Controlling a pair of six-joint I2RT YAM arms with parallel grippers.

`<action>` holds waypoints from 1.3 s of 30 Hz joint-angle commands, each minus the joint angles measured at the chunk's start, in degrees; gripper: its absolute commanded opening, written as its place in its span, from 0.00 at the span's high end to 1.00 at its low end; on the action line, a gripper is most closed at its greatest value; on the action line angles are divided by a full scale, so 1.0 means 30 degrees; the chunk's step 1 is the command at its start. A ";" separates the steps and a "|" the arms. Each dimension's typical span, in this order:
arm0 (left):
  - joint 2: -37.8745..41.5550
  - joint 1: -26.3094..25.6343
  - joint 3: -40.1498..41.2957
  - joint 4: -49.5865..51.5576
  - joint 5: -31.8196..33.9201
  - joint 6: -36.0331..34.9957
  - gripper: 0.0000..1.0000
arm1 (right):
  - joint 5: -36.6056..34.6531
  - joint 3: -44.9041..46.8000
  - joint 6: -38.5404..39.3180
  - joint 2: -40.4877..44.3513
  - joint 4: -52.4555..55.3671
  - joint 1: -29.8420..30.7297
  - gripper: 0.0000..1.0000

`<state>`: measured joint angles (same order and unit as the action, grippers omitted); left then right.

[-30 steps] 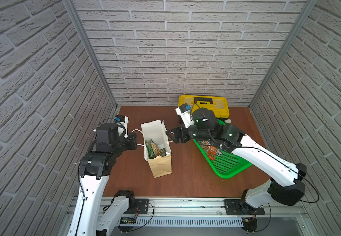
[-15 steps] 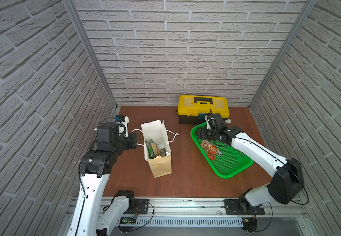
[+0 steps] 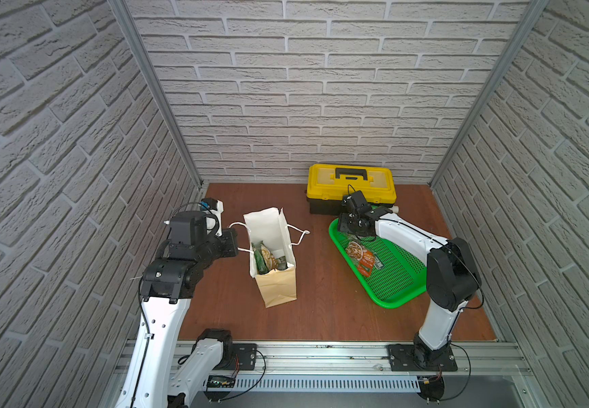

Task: Place the condiment packets inside the bag
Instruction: Pick up the condiment packet from the storage box, then place the condiment packet in the paper bag.

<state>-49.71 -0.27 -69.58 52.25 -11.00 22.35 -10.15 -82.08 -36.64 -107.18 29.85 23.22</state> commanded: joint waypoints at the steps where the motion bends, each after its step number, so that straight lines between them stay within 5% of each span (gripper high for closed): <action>1: 0.0027 0.0103 0.0210 -0.0748 -0.0102 0.0049 0.93 | 0.0173 -0.1111 0.0056 -0.0824 0.0554 -0.0277 0.44; 7: 0.0049 0.0117 0.0154 -0.0718 -0.0126 0.0065 0.93 | 0.0191 -0.0260 0.0230 0.0447 0.0314 -0.0680 0.97; 13: -0.0014 0.0122 0.0138 -0.0782 -0.0199 0.0036 0.93 | -0.0062 0.0375 0.1029 0.4123 0.0553 -0.0656 0.97; 21: -0.0069 0.0151 0.0255 -0.1011 -0.0246 0.0108 0.93 | 0.2564 -0.1300 0.2300 0.7942 0.0476 0.0351 0.97; 32: -0.0047 0.0150 0.0379 -0.1013 -0.0219 0.0113 0.93 | 0.5946 -0.8471 0.3645 0.7069 0.2202 0.5728 0.98; 39: 0.0115 0.0150 0.0430 -0.0955 -0.0277 0.0138 0.94 | 0.7384 -0.8713 0.3296 0.6195 0.1376 0.8157 0.97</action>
<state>-49.93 -0.25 -68.97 51.44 -11.22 22.37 9.72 -108.38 -27.42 -86.74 35.92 46.02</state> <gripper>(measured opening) 0.067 0.061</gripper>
